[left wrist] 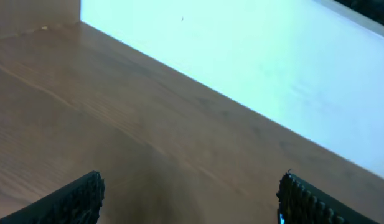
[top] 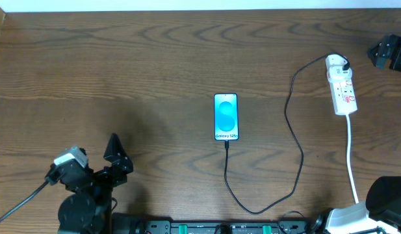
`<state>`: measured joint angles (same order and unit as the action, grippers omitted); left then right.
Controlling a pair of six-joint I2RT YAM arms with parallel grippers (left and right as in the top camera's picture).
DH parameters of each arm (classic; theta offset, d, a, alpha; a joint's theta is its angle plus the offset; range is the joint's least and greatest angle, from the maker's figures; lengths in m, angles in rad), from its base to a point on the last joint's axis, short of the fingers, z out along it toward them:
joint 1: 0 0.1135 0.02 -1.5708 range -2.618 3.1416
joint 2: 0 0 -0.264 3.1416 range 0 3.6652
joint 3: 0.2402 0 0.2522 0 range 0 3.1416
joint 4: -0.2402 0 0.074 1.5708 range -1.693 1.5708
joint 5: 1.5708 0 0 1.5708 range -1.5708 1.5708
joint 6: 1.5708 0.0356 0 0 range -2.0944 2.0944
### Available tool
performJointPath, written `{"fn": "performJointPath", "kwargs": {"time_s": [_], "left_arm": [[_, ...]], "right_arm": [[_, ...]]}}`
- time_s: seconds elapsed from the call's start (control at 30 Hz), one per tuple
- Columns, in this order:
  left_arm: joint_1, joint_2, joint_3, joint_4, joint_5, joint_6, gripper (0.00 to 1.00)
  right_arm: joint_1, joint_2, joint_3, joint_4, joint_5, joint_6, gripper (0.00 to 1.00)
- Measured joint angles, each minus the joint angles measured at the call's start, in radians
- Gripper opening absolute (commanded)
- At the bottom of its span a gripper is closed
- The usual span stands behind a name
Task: Plug charger to phone and switch on socket
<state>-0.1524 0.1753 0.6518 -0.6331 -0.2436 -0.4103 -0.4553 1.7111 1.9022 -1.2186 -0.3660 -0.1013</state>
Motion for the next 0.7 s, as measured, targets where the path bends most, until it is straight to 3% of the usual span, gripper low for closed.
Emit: {"fn": "performJointPath", "kwargs": {"time_s": [0.27, 0.7], "left_arm": [[0.0, -0.156, -0.139, 0.163, -0.018, 0.0, 0.89], [0.0, -0.165, -0.264, 0.452, -0.021, 0.001, 0.89]], "right_arm": [[0.0, 0.0, 0.0, 0.0, 0.0, 0.0, 0.99], [0.0, 0.0, 0.0, 0.0, 0.0, 0.0, 0.99]]}}
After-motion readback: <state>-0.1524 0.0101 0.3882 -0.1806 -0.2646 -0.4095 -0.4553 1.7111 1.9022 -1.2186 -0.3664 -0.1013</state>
